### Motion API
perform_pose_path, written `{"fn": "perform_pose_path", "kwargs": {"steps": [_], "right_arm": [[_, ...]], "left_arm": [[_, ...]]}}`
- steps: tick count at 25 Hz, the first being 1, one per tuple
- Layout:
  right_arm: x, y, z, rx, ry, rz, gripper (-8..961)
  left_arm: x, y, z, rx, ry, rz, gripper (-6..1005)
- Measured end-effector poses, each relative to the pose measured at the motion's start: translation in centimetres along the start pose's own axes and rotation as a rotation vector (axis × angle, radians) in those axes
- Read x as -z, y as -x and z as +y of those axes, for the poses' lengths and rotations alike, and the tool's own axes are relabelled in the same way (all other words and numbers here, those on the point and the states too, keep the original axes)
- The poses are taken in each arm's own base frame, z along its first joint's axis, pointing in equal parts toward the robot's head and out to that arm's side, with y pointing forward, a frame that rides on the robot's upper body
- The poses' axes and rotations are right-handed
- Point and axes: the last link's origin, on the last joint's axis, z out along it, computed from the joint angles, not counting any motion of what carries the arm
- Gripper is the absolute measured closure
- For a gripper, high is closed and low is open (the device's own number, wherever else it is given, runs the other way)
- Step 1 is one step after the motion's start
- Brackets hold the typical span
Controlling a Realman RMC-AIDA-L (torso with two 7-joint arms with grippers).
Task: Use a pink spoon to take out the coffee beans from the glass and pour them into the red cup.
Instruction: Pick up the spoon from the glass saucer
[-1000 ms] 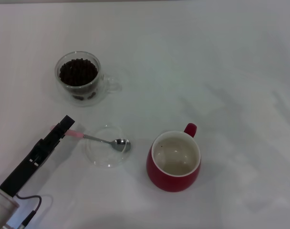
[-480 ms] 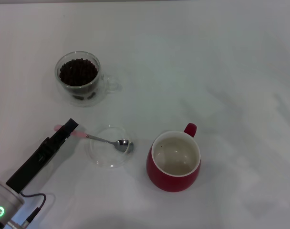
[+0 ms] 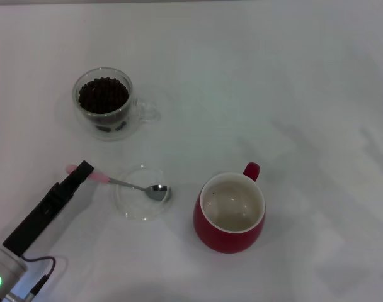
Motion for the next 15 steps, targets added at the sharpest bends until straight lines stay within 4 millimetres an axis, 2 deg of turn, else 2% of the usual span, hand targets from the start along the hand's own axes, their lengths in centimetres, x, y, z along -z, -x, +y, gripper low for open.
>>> {"fn": "perform_pose_path", "kwargs": {"steps": [7, 15], "right_arm": [[0.0, -0.2, 0.4, 0.014, 0.001, 0.002, 168], [-0.2, -0.3, 0.7, 0.004, 0.016, 0.003, 168]], "left_arm": [[0.5, -0.3, 0.0, -0.037, 0.012, 0.015, 867], [1.3, -2.1, 1.2, -0.155, 0.124, 0.06, 866]]}}
